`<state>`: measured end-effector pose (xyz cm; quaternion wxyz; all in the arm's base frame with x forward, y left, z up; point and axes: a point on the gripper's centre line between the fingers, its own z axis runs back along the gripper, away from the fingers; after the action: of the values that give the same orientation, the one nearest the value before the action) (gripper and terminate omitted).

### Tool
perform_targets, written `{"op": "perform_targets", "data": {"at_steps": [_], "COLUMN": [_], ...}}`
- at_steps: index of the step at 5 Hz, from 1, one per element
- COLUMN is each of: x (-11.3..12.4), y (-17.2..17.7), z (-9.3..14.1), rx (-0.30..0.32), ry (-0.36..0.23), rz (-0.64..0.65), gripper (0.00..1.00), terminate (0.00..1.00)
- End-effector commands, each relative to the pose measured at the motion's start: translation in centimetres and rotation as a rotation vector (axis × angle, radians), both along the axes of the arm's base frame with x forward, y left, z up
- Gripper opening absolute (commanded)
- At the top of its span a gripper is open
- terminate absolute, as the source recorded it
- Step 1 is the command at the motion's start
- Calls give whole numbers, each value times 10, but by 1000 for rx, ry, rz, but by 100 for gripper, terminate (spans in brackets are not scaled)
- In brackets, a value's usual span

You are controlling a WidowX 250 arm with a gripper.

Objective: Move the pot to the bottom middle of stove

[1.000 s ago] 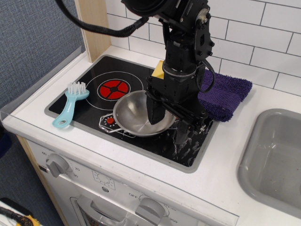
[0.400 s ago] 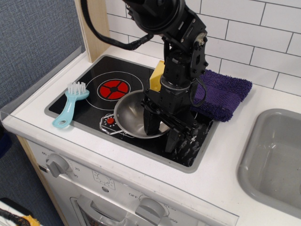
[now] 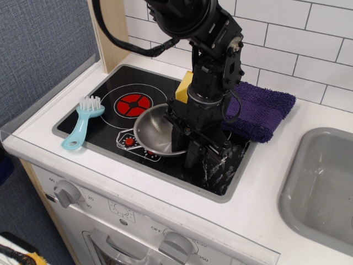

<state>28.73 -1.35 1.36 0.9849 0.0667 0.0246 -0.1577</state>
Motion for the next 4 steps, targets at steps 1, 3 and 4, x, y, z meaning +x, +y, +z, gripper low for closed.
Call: {"op": "perform_targets", "data": {"at_steps": [1, 3, 4], "x": [-3, 45, 68], "y": [8, 89, 121], "z": [89, 112, 99], "rx": [-28, 64, 103], "ry": [-226, -284, -261], "rz": [38, 269, 319], "gripper": [0, 0, 0], "terminate": [0, 0, 0]}}
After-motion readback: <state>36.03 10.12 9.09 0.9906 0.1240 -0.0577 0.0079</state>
